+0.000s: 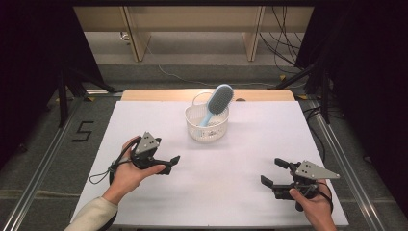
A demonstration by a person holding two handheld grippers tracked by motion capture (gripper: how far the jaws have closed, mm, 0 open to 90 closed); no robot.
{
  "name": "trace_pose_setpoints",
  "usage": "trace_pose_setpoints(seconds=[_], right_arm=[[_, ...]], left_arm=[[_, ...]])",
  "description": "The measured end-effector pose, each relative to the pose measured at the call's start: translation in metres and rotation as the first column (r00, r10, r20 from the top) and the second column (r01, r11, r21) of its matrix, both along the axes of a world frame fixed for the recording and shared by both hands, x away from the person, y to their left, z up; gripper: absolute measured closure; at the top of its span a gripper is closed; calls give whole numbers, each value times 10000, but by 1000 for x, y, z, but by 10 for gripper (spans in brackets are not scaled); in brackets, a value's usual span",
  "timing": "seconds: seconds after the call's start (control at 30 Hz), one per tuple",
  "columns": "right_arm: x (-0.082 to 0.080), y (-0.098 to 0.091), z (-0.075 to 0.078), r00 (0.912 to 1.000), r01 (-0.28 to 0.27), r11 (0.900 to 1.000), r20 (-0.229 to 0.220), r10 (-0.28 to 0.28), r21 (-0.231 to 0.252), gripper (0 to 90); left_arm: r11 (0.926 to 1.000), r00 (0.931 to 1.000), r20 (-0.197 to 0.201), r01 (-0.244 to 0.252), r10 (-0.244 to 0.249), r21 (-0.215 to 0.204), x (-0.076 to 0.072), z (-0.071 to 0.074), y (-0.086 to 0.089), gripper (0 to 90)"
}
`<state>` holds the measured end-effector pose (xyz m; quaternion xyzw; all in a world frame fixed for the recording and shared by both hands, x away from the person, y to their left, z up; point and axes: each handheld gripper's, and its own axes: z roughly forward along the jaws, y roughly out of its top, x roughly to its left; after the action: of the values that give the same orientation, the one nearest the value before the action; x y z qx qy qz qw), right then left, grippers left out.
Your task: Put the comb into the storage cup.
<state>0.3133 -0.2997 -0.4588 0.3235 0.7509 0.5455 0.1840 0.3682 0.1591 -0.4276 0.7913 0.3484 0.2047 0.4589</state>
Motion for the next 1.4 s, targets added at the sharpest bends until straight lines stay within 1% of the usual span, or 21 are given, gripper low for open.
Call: trace_pose_setpoints(seconds=[0.27,0.43,0.53,0.73,0.9,1.2,1.4], right_arm=[[0,0,0,10000,-2,10000,7,2,3,155],[0,0,0,10000,0,10000,-1,0,-5,155],[0,0,0,10000,-11,10000,-3,11,11,155],[0,0,0,10000,-23,10000,2,23,10,155],[0,0,0,10000,-26,10000,3,26,-6,155],[0,0,0,10000,-38,10000,13,38,-12,155],[0,0,0,10000,-19,10000,16,19,-13,155]], left_arm=[[9995,9995,63,-295,295,-129,-6,-5,10,74],[9989,9990,67,-448,449,-94,-11,-10,17,70],[9982,9980,161,-606,607,-20,-14,-14,21,68],[9973,9973,86,-734,734,-66,-22,-22,30,67],[9956,9956,-32,-934,934,-89,-25,-29,38,65],[9933,9932,-78,-1159,1158,-31,-29,-36,46,65],[9941,9940,-141,-1080,1080,18,-29,-40,44,66]])
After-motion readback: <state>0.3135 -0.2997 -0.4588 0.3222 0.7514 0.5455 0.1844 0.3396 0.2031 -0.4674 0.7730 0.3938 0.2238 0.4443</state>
